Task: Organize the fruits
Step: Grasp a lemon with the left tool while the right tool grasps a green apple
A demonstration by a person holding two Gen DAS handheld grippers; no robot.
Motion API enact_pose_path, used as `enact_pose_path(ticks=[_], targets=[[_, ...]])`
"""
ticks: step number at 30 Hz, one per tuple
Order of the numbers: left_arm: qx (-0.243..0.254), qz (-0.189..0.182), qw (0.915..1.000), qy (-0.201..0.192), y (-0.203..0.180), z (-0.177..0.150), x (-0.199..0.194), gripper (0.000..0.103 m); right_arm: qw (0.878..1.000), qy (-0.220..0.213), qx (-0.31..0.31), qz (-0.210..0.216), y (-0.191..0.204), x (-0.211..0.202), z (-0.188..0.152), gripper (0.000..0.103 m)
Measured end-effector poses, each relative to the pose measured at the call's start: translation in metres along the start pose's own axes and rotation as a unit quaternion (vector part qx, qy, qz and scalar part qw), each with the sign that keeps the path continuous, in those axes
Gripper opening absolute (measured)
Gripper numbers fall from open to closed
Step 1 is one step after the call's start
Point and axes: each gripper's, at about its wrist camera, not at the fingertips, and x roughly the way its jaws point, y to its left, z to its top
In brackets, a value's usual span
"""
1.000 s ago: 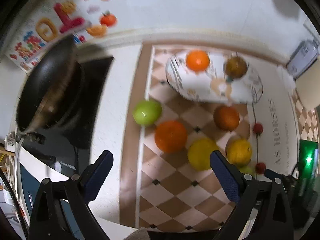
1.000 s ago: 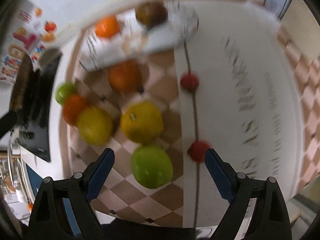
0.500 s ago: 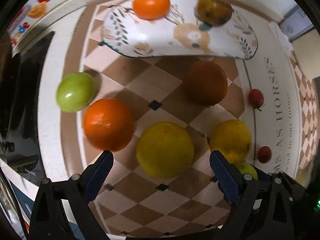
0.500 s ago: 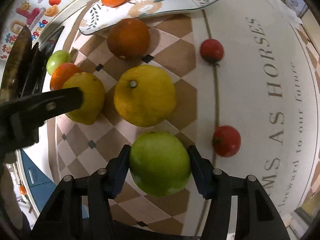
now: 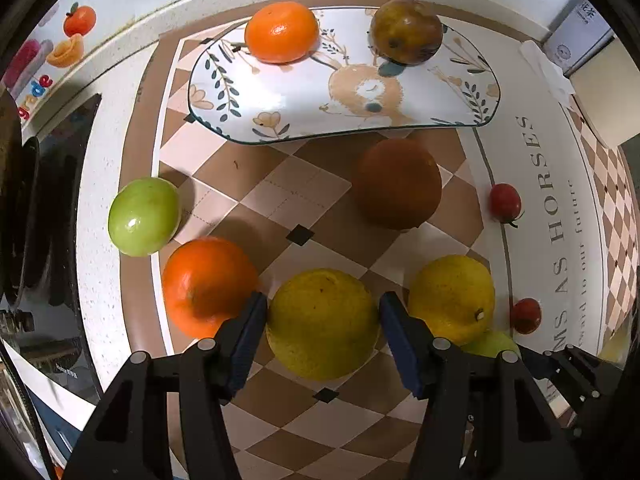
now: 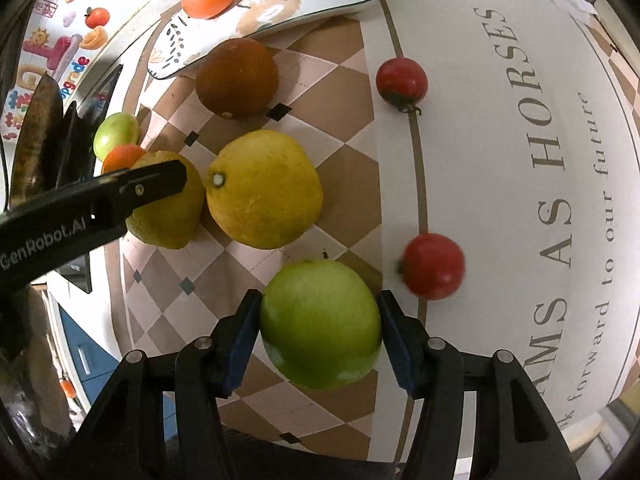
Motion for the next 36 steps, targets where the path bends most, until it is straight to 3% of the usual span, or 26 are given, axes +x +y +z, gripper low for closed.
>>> enact_pose_path(ticks=[9, 15, 19, 21, 24, 29, 33, 36], targets=[[0.019, 0.008, 0.9998, 0.006, -0.004, 0.009, 0.003, 0.056, 1.0, 0.001, -0.01, -0.021, 0.008, 0.004, 0.0, 0.06], [-0.003, -0.02, 0.9998, 0.005, 0.005, -0.012, -0.015, 0.055, 0.999, 0.002, -0.017, -0.027, 0.012, 0.003, -0.005, 0.059], [-0.019, -0.042, 0.9988, 0.018, 0.015, -0.034, -0.025, 0.041, 1.0, 0.008, -0.012, -0.02, 0.012, 0.004, -0.012, 0.059], [-0.016, -0.05, 0.9982, 0.029, 0.017, -0.041, -0.022, 0.041, 1.0, 0.009, -0.008, -0.017, 0.01, 0.004, -0.014, 0.059], [-0.021, -0.057, 0.998, 0.018, 0.02, -0.041, -0.023, 0.044, 1.0, 0.008, -0.009, -0.018, 0.01, 0.005, -0.015, 0.059], [-0.03, -0.067, 0.9971, 0.019, 0.021, -0.029, -0.013, 0.063, 1.0, 0.011, -0.01, -0.018, 0.007, 0.005, -0.014, 0.06], [-0.036, -0.069, 0.9969, 0.009, 0.022, -0.017, -0.006, 0.063, 1.0, 0.011, -0.004, -0.015, 0.006, 0.006, -0.013, 0.06], [-0.022, -0.078, 0.9965, 0.023, 0.016, -0.01, 0.003, 0.063, 1.0, 0.01, -0.003, -0.015, 0.006, 0.005, -0.014, 0.06]])
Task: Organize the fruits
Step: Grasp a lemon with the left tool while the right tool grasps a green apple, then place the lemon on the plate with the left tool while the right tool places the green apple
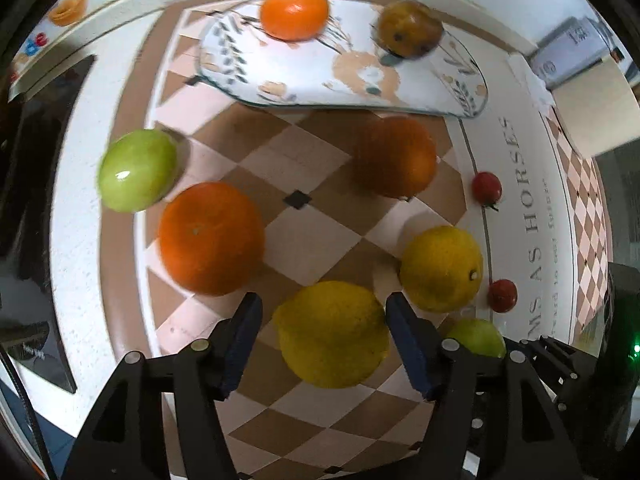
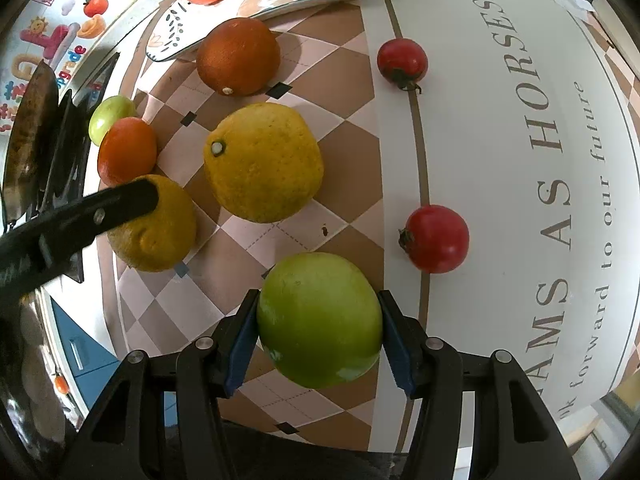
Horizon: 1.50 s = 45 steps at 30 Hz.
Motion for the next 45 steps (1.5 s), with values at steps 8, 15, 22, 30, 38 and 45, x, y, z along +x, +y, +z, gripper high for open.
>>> enact_pose_path(ticks=[8, 15, 22, 30, 38, 45], targets=[[0.003, -0.009, 0.999, 0.044, -0.006, 0.004, 0.019, 0.067, 1.0, 0.005, 0.008, 0.006, -0.003, 0.0, 0.002, 0.06], [-0.001, -0.017, 0.9979, 0.063, 0.002, -0.001, 0.02, 0.067, 1.0, 0.008, 0.007, 0.005, -0.002, -0.001, 0.002, 0.06], [0.009, -0.01, 0.9967, 0.08, -0.002, -0.014, 0.029, 0.06, 1.0, 0.01, 0.0, -0.001, 0.003, -0.001, 0.006, 0.061], [0.009, 0.008, 0.9988, 0.047, -0.007, -0.015, 0.021, 0.059, 0.999, 0.001, -0.023, -0.026, 0.014, 0.001, 0.0, 0.06], [0.018, 0.003, 0.9994, -0.028, -0.014, -0.021, -0.043, 0.059, 0.999, -0.038, -0.018, -0.018, 0.017, -0.025, -0.003, 0.059], [0.003, -0.028, 0.9932, -0.113, -0.008, 0.029, -0.115, 0.059, 0.993, -0.112, -0.015, 0.021, 0.025, -0.091, 0.034, 0.059]])
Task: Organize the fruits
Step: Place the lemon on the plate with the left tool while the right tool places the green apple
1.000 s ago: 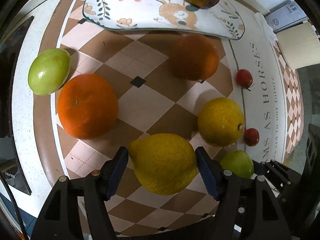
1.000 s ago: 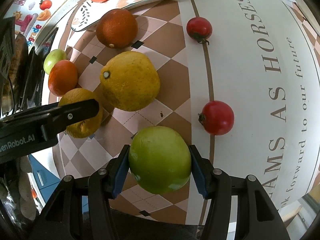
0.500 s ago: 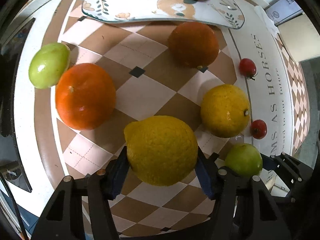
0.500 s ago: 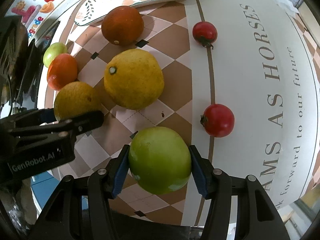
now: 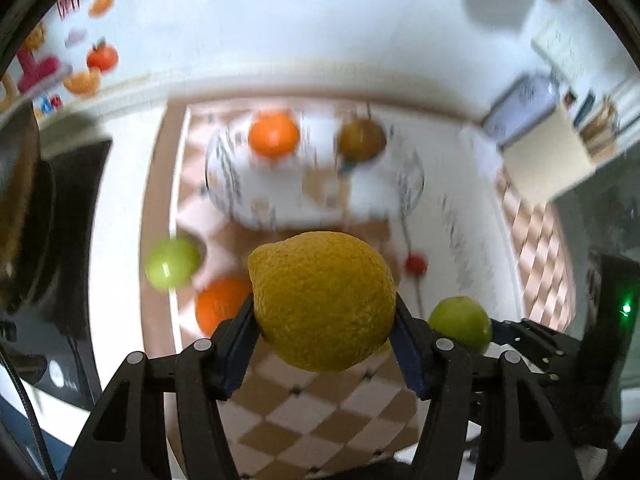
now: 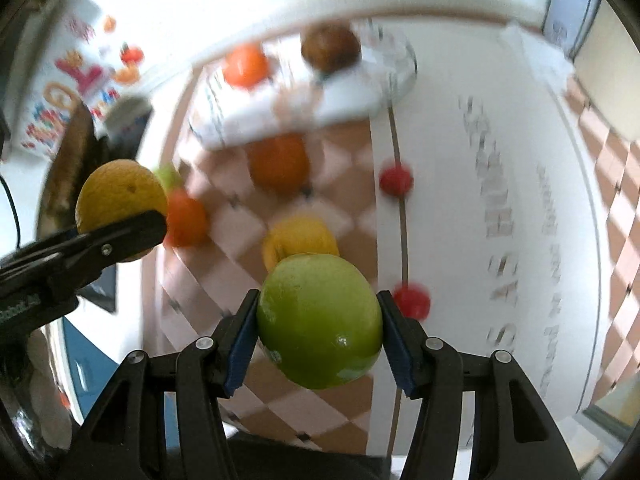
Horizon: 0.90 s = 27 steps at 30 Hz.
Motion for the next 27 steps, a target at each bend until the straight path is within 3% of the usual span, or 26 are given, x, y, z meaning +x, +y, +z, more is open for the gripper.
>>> enact_pose_path(ticks=[4, 11, 18, 27], targets=[[-0.015, 0.01, 0.9998, -0.005, 0.012, 0.047, 0.017, 0.059, 0.999, -0.029, -0.009, 0.014, 0.009, 0.007, 0.059, 0.059], [-0.07, 0.029, 0.9951, 0.065, 0.07, 0.096, 0.085, 0.059, 1.0, 0.002, -0.024, 0.019, 0.031, 0.077, 0.134, 0.059], [-0.102, 0.023, 0.9877, 0.116, 0.095, 0.108, 0.123, 0.059, 0.998, 0.044, -0.05, 0.004, 0.046, 0.125, 0.161, 0.059], [-0.117, 0.02, 0.982, 0.147, 0.101, 0.111, 0.144, 0.059, 0.996, 0.063, -0.064, -0.003, 0.052, 0.141, 0.17, 0.06]])
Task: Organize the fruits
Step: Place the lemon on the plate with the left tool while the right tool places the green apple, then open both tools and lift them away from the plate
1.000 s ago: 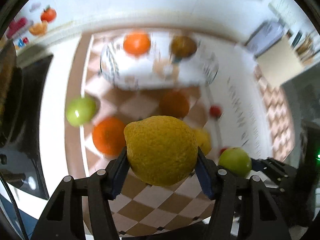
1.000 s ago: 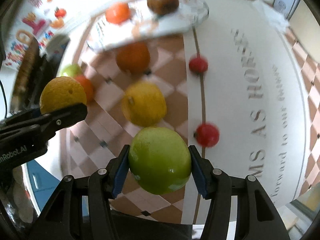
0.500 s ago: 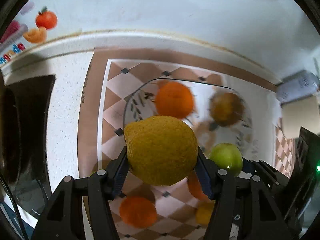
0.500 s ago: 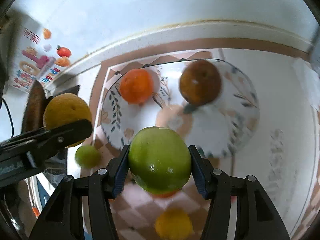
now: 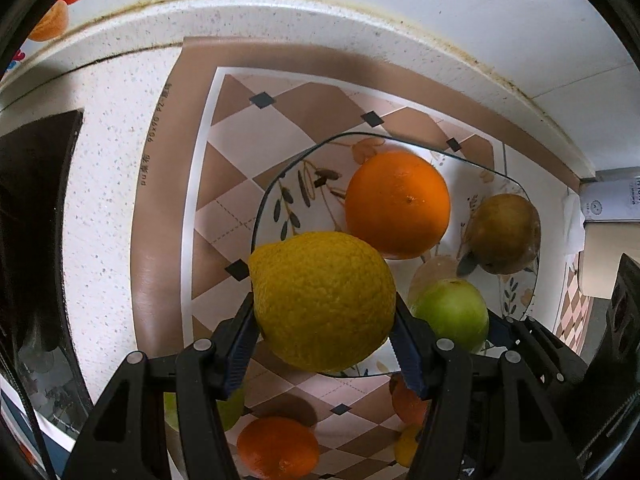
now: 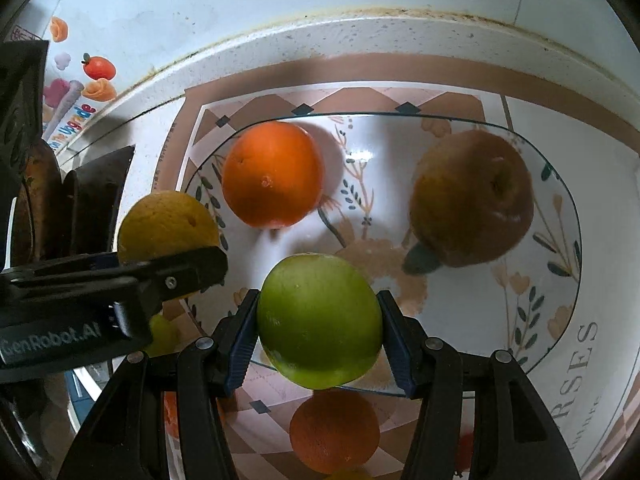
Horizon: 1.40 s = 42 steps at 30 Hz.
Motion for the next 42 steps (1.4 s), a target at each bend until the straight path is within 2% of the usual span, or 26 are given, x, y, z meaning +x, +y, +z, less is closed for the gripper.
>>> enact_pose_path(ticks=[6, 7, 8, 9, 10, 14, 16, 21, 25, 31, 42], targets=[[0.005, 0.014, 0.9998, 0.011, -0.005, 0.002, 0.003, 0.059, 1.0, 0.018, 0.002, -0.002, 0.003, 0.005, -0.002, 0.06], [0.007, 0.016, 0.9998, 0.009, -0.006, 0.002, 0.004, 0.061, 1.0, 0.02, 0.006, -0.001, 0.003, 0.006, -0.002, 0.066], [0.008, 0.014, 0.9999, 0.005, -0.007, 0.001, 0.003, 0.067, 1.0, 0.018, 0.011, 0.005, 0.001, 0.004, -0.003, 0.071], [0.01, 0.012, 0.9999, 0.003, -0.008, 0.001, 0.001, 0.072, 1.0, 0.016, 0.015, 0.01, -0.001, 0.001, -0.004, 0.082], [0.009, 0.01, 0.9999, 0.002, -0.008, 0.0, -0.001, 0.084, 1.0, 0.013, 0.019, 0.011, -0.003, -0.003, -0.005, 0.084], [0.015, 0.021, 0.9996, -0.012, -0.006, -0.004, -0.018, 0.087, 1.0, 0.007, 0.026, -0.002, -0.008, -0.021, -0.01, 0.085], [0.018, 0.024, 0.9994, -0.018, -0.002, -0.009, -0.026, 0.087, 0.999, 0.005, 0.027, -0.02, -0.01, -0.031, -0.015, 0.094], [0.025, 0.05, 0.9977, -0.037, -0.001, -0.032, -0.049, 0.087, 0.997, -0.013, 0.032, -0.066, -0.016, -0.057, -0.028, 0.095], [0.035, 0.063, 0.9948, -0.072, -0.004, -0.056, -0.072, 0.087, 0.995, -0.034, 0.042, -0.081, -0.02, -0.078, -0.04, 0.095], [0.053, 0.074, 0.9865, -0.136, -0.016, -0.092, -0.106, 0.087, 0.992, -0.069, 0.04, -0.099, -0.016, -0.114, -0.063, 0.095], [0.085, 0.081, 0.9698, -0.214, -0.024, -0.154, -0.15, 0.087, 0.983, -0.135, 0.035, -0.12, 0.005, -0.181, -0.125, 0.095]])
